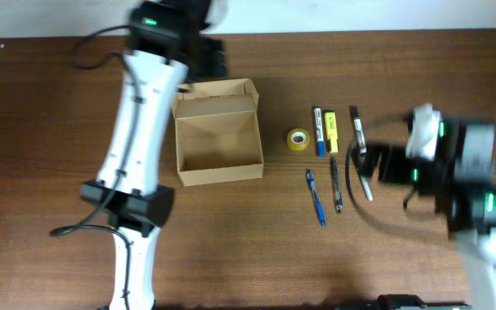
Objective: Pack container
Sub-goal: 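Push the cardboard box toward the table center with the left gripper, then lower the right gripper onto the tape roll and grasp it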
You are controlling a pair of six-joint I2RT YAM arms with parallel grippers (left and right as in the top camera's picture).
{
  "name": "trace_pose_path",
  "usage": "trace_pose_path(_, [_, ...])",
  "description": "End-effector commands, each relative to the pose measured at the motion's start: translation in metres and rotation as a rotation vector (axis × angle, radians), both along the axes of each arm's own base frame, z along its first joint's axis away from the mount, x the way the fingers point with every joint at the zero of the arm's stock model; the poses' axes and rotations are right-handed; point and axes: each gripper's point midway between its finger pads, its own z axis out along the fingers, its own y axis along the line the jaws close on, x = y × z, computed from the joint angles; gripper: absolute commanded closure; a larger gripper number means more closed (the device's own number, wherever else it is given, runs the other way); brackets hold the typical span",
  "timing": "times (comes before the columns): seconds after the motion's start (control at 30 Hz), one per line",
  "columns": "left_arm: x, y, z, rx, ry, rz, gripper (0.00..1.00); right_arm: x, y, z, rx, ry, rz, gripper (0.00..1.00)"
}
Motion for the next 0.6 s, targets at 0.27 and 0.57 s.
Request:
trace_pose_path(0.27, [0.01,0.16,-0.002,0.046,0.018,0.269,0.0,0.107,0.04,-0.03,0.05,0.157,0.163,0.14])
trace_pose_path(0.57, [-0.008,0.246,-0.002,0.05,0.024,0.456,0.0,0.133,0.105,-0.117,-0.261,0.315,0.25,0.11])
